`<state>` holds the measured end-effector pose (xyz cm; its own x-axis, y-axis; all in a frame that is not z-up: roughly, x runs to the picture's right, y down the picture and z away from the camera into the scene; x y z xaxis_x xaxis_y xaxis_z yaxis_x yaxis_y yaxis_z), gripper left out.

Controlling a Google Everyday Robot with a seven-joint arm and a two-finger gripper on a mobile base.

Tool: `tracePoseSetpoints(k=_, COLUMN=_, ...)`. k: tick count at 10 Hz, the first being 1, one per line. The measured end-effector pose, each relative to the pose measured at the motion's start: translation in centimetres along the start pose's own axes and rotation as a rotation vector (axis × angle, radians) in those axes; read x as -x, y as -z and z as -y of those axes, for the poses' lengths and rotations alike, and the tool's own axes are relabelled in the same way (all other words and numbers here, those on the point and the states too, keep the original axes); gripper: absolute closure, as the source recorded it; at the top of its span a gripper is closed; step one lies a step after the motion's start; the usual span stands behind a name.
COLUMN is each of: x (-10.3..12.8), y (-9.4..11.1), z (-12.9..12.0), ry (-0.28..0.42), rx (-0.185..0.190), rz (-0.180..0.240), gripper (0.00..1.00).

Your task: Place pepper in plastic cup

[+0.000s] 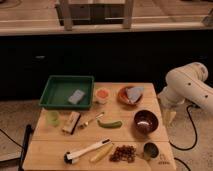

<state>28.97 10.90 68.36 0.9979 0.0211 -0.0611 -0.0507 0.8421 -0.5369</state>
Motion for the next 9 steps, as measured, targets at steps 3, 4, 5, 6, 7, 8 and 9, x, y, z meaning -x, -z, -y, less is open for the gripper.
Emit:
tracePoseSetpoints(k=3, x=1.7, y=-0.4, z=0.7, ry=0.062, rx=-0.004, rz=-0.021, gripper=0.20)
tracePoseSetpoints(k=4, x=1.6, y=-0.4, z=0.7, ry=0.062, rx=-0.005, rz=-0.023, gripper=0.20)
tracePoseSetpoints(k=5, x=1.9, y=-0.4, z=0.8, ry=0.070, rx=-0.006, rz=-0.026, gripper=0.20)
tracePoseSetpoints(k=6, x=2.3, y=-0.6, z=1.0, ry=0.077, rx=-0.005, rz=-0.027, gripper=0.20)
tracePoseSetpoints(k=7, x=2.6, y=-0.9, z=1.2, ry=0.080, rx=-0.005, rz=-0.024, gripper=0.20)
tracePoseSetpoints(k=8, x=3.1, y=-1.0, z=1.4, ry=0.091, rx=-0.007, rz=-0.024, gripper=0.20)
tracePoseSetpoints(k=9, x=4.0, y=-1.1, z=1.4, ry=0.102, rx=-0.008, rz=-0.023, gripper=0.20)
